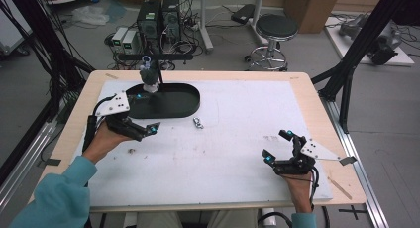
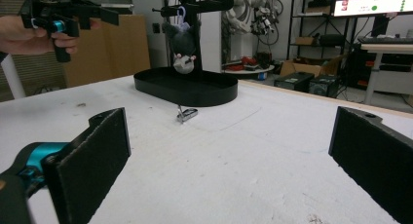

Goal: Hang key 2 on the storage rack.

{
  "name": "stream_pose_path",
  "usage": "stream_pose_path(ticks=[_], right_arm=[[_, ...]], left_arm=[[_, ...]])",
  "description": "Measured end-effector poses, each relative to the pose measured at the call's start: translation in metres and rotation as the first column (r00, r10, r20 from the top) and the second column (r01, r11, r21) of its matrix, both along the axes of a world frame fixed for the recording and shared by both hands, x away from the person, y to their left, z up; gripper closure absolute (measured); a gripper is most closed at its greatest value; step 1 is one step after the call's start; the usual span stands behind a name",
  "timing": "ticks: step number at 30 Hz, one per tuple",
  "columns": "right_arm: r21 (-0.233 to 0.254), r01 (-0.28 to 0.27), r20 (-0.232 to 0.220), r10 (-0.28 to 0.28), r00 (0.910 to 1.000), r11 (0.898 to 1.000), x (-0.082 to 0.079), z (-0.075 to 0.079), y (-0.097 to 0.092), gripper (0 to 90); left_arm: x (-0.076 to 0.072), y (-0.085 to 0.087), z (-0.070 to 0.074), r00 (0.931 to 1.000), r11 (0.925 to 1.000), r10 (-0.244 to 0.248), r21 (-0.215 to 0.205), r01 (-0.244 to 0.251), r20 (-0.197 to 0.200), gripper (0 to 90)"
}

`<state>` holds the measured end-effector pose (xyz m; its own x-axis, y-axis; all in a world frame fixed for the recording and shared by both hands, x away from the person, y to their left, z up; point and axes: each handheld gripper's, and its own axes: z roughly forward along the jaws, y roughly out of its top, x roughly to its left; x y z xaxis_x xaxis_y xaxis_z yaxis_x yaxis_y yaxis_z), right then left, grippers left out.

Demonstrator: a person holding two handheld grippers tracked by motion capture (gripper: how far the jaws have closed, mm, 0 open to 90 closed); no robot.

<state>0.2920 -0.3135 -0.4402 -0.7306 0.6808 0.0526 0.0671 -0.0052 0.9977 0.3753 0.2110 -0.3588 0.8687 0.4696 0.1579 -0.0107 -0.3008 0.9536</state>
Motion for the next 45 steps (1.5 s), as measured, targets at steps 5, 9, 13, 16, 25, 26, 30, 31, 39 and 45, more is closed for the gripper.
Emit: stream_pose_path(ticks=[5, 9, 13, 16, 25, 26, 30, 31, 39, 45], right_arm=[[0.013, 0.004, -0.009, -0.004, 1.0, 1.0, -0.001, -0.002, -0.002, 0.6], [0.016, 0.006, -0.004, -0.006, 1.0, 1.0, -0.002, -0.004, -0.003, 0.6], [0.018, 0.0, -0.01, 0.0, 1.0, 1.0, -0.001, -0.008, -0.003, 0.6], [0.015, -0.001, -0.01, 0.001, 1.0, 1.0, 0.0, -0.01, -0.002, 0.6], [0.016, 0.003, -0.013, -0.002, 0.9999, 1.0, 0.0, -0.013, -0.004, 0.6], [0.016, 0.003, -0.018, -0.003, 0.9998, 1.0, 0.001, -0.014, -0.004, 0.6], [0.019, 0.001, -0.017, -0.001, 0.9999, 1.0, 0.0, -0.015, -0.004, 0.6], [0.021, 0.006, -0.012, -0.006, 0.9999, 1.0, 0.0, -0.015, -0.004, 0.6], [0.009, 0.007, -0.001, -0.007, 1.0, 1.0, -0.001, -0.016, -0.002, 0.6], [0.003, 0.009, 0.006, -0.009, 0.9999, 1.0, -0.002, -0.016, -0.002, 0.6]], left_arm=[[0.011, -0.013, 0.005, 0.9997, 0.9994, 0.005, 0.034, -0.004, -0.025, 1.7], [0.019, -0.022, 0.008, 0.9989, 0.9979, -0.005, 0.064, 0.008, -0.046, 1.7], [0.024, -0.031, 0.009, 0.9987, 0.9953, -0.01, 0.096, 0.015, -0.049, 1.7], [0.029, -0.037, 0.009, 0.9982, 0.9924, -0.012, 0.121, 0.019, -0.059, 1.7], [0.041, -0.054, 0.007, 0.9954, 0.9842, -0.014, 0.174, 0.031, -0.095, 1.7], [0.043, -0.055, 0.007, 0.9949, 0.9832, -0.018, 0.179, 0.036, -0.099, 1.7], [0.05, -0.063, 0.007, 0.9934, 0.9761, -0.027, 0.212, 0.05, -0.111, 1.7], [0.052, -0.065, 0.007, 0.9927, 0.9749, -0.029, 0.216, 0.054, -0.117, 1.7], [0.064, -0.082, 0.005, 0.9892, 0.9545, -0.066, 0.281, 0.101, -0.131, 1.7], [0.069, -0.094, -0.002, 0.987, 0.9369, -0.095, 0.323, 0.133, -0.13, 1.7]])
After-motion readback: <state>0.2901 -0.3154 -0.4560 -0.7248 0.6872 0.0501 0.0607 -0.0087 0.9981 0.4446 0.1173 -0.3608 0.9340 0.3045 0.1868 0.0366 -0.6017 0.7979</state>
